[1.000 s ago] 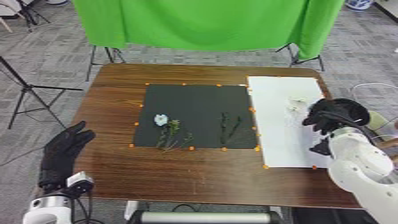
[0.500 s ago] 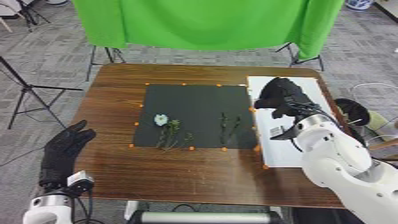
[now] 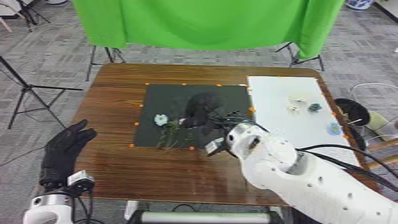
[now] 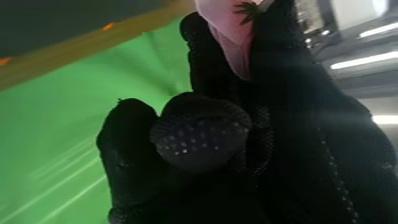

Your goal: Arrange flowers

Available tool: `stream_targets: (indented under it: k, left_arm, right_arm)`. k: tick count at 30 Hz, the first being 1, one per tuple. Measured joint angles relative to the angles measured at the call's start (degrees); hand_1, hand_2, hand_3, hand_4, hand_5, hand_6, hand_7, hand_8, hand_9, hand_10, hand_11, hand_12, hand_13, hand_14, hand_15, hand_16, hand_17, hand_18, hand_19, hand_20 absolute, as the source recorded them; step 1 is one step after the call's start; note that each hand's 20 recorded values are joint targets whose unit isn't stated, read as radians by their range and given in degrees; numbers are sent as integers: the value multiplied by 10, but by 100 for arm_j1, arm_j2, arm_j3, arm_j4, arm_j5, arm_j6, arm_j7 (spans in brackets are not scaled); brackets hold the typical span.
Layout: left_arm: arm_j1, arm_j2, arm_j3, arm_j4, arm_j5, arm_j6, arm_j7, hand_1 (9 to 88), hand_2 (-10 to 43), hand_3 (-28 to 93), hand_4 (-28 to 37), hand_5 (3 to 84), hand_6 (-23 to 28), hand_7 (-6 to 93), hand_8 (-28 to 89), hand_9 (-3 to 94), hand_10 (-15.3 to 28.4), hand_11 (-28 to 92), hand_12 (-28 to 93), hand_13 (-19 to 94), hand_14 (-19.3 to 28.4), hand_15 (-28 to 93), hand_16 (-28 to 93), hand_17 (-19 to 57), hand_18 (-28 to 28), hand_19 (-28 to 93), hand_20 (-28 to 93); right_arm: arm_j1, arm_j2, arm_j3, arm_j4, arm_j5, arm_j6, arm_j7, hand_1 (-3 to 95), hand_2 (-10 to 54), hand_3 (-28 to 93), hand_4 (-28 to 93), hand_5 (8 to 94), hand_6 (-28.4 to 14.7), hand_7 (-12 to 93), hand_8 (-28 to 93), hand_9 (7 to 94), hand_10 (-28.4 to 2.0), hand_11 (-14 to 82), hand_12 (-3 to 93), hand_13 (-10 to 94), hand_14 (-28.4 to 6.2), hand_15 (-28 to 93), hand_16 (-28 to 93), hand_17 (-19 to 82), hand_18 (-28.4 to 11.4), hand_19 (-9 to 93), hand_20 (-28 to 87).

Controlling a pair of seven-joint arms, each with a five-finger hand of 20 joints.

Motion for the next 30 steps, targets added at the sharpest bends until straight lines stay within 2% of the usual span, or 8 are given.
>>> stream_targets:
  k: [12,20,30]
  left_arm:
    - [-1,-8,4,3,-4,2,7,231,-95,738,-259,509,1,186,-86,520,125,219,138,409,156,208,-1,80,108,93,188]
    - [-56,-14,75,38,-5,-2,3,231,-95,738,-258,508,0,187,-87,520,126,219,138,410,156,209,-1,80,108,93,188]
    - [-158,-5,108,67,-4,-4,-13,231,-95,738,-259,508,1,186,-86,520,125,219,138,409,156,209,-1,80,108,92,188]
  right_arm:
    - [294,-761,-441,383,130,-81,-55,613,-95,642,-212,783,30,238,-2,892,-91,29,302,937,-8,604,304,663,-121,932,558]
    - [467,-1189,-911,1048,22,-19,-119,610,-95,641,-221,787,36,234,-11,885,-85,24,274,937,-7,619,287,671,-118,932,567]
    - [504,-1227,-1093,1350,-576,-88,-97,609,-95,640,-222,784,40,239,-14,881,-84,26,273,937,-7,624,280,671,-120,932,575]
